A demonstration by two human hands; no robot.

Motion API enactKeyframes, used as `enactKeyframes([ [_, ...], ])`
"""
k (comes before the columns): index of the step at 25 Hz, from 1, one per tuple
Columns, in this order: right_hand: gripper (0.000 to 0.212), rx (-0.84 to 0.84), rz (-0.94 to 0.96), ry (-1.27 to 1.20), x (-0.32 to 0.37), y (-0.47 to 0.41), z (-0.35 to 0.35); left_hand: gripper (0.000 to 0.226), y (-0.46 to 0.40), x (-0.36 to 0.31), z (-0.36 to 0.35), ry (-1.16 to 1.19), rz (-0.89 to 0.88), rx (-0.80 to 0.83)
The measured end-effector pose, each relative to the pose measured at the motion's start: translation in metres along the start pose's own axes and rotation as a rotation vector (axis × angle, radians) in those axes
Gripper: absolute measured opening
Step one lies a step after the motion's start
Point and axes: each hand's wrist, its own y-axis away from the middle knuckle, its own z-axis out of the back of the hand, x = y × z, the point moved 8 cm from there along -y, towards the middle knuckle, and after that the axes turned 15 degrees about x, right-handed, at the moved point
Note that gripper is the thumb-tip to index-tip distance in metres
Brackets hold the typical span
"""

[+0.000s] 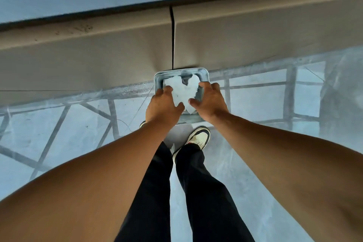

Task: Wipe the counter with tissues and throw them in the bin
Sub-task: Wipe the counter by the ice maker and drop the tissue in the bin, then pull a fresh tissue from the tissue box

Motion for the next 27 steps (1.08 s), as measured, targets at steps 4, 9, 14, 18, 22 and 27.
enactKeyframes([
  [4, 0.082, 0.056, 0.055, 0.122, 0.027, 0.039, 0.027, 0.061, 0.043, -0.025, 0.033, -0.208, -0.076, -0.015],
  [9, 0.083, 0.129, 0.087, 0.325, 0.063, 0.102, 0.063, 0.073, 0.113, -0.050, 0.076, -0.374, -0.111, -0.029],
  [14, 0.078, 0.121, 0.123, 0.375, 0.115, 0.182, 0.108, 0.075, 0.189, -0.077, 0.131, -0.516, -0.155, -0.022],
  [18, 0.080, 0.072, 0.145, 0.371, 0.147, 0.226, 0.137, 0.078, 0.229, -0.093, 0.177, -0.517, -0.177, -0.075],
  [22, 0.082, 0.006, 0.185, 0.338, 0.169, 0.261, 0.163, 0.072, 0.259, -0.111, 0.211, -0.475, -0.208, -0.146],
  [27, 0.085, -0.084, 0.152, 0.333, 0.182, 0.286, 0.192, 0.074, 0.281, -0.158, 0.234, -0.515, -0.289, -0.209],
])
